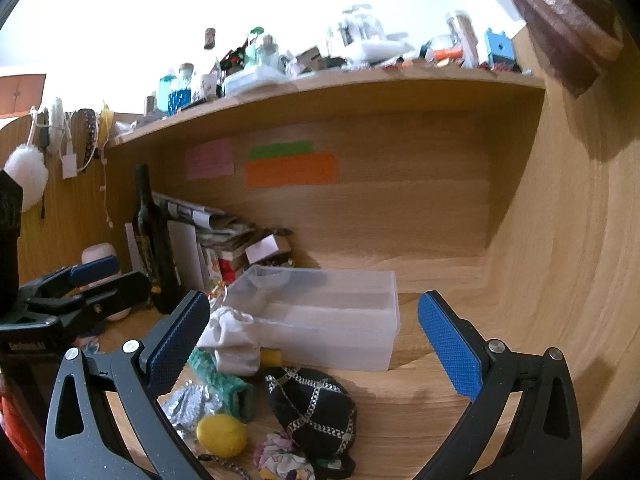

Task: Organize soft objects
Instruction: 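Grasp the white drawstring pouch with the left tool while the right tool grasps the black patterned bag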

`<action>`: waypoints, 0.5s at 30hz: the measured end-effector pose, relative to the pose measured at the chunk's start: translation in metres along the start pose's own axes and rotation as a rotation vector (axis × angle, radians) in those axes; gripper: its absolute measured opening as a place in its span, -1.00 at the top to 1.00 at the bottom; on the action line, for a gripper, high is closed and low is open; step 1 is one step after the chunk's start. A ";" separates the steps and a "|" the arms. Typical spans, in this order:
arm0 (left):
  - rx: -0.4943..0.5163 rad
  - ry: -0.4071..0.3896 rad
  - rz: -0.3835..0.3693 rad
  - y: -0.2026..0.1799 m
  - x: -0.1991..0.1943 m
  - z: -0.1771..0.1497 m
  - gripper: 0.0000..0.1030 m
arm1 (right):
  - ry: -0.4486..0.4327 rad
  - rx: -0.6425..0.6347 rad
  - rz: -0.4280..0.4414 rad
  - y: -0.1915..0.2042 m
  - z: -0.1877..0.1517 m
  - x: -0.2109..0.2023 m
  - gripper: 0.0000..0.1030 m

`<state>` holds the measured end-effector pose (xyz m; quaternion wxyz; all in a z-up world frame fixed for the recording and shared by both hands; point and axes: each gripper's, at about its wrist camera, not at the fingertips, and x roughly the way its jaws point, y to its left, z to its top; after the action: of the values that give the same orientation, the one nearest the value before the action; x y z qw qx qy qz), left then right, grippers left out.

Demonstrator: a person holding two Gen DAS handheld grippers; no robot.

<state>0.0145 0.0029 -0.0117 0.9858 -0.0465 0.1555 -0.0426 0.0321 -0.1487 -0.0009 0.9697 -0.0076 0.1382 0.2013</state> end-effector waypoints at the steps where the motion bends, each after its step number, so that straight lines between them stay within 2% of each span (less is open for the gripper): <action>1: -0.004 0.015 0.005 0.002 0.004 -0.002 -1.00 | 0.014 -0.002 0.009 -0.001 -0.002 0.004 -0.99; 5: -0.002 0.103 0.035 0.011 0.024 -0.014 -0.57 | 0.083 -0.006 0.028 -0.005 -0.012 0.019 -0.86; 10: -0.039 0.216 0.052 0.028 0.052 -0.030 -0.39 | 0.207 -0.024 0.049 -0.009 -0.032 0.045 -0.63; 15: -0.086 0.279 0.018 0.037 0.076 -0.035 -0.38 | 0.343 -0.021 0.096 -0.015 -0.048 0.072 -0.52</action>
<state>0.0782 0.0298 -0.0714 0.9520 -0.0811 0.2933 -0.0330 0.0881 -0.1378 -0.0675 0.9210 -0.0452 0.2998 0.2445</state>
